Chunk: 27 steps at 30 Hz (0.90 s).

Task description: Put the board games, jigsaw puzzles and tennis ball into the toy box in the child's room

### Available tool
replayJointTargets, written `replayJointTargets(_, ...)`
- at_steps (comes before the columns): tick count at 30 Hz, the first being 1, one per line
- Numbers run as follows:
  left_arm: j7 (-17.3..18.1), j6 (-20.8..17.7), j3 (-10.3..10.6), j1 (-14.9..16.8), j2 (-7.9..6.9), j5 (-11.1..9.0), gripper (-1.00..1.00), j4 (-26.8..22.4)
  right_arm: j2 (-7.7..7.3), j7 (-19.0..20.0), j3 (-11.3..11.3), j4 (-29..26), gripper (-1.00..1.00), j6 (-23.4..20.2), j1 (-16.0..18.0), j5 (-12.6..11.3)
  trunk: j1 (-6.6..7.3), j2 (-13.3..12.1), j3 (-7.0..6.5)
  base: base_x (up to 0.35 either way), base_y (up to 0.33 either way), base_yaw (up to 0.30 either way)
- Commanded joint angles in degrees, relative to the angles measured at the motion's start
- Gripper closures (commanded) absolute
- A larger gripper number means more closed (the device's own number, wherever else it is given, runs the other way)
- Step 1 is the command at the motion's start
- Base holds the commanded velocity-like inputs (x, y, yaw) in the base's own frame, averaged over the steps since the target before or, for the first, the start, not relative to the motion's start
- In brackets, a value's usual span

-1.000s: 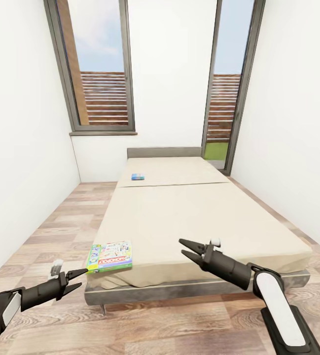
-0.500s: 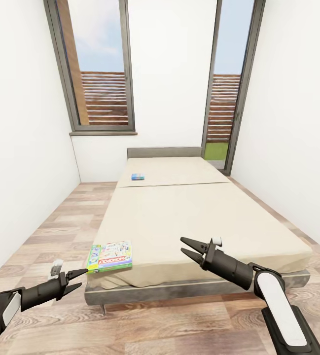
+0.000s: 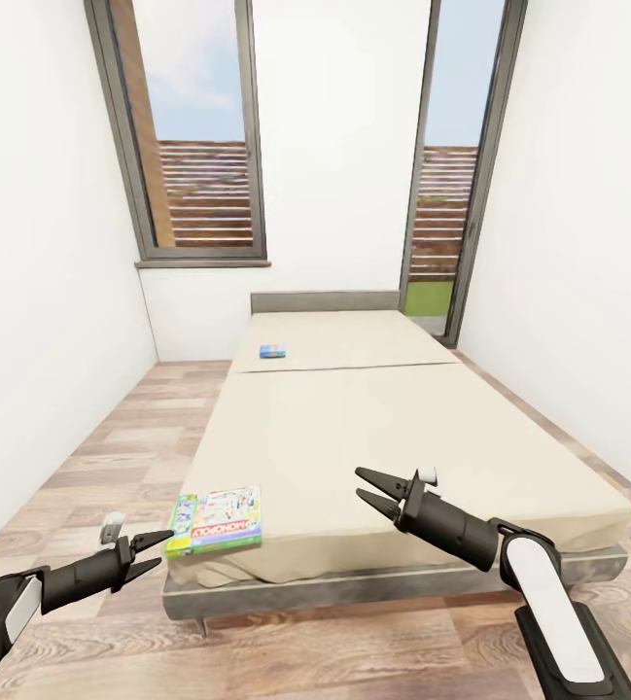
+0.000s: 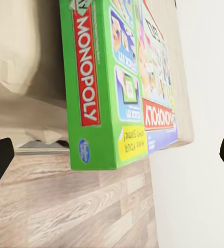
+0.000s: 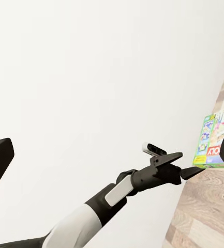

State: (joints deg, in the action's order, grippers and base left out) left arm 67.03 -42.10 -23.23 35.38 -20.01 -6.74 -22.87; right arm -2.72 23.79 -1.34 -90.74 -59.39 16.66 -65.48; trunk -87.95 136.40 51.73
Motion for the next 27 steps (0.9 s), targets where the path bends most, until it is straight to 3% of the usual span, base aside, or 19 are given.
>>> replayJointTargets(1,0.1,-0.4,-0.1,0.0,0.00,-0.1,-1.00,0.0,0.02,0.5,-0.1,0.0,-1.00,-0.2,0.0,0.5,0.01,0.0,0.06,0.014,0.003,0.000)
replayJointTargets(27,0.0,-0.4,-0.1,0.0,0.06,0.0,-1.00,0.0,-0.05,0.4,-0.1,0.0,-1.00,-0.2,0.0,0.6,0.01,0.0,0.06,0.016,0.000,0.000)
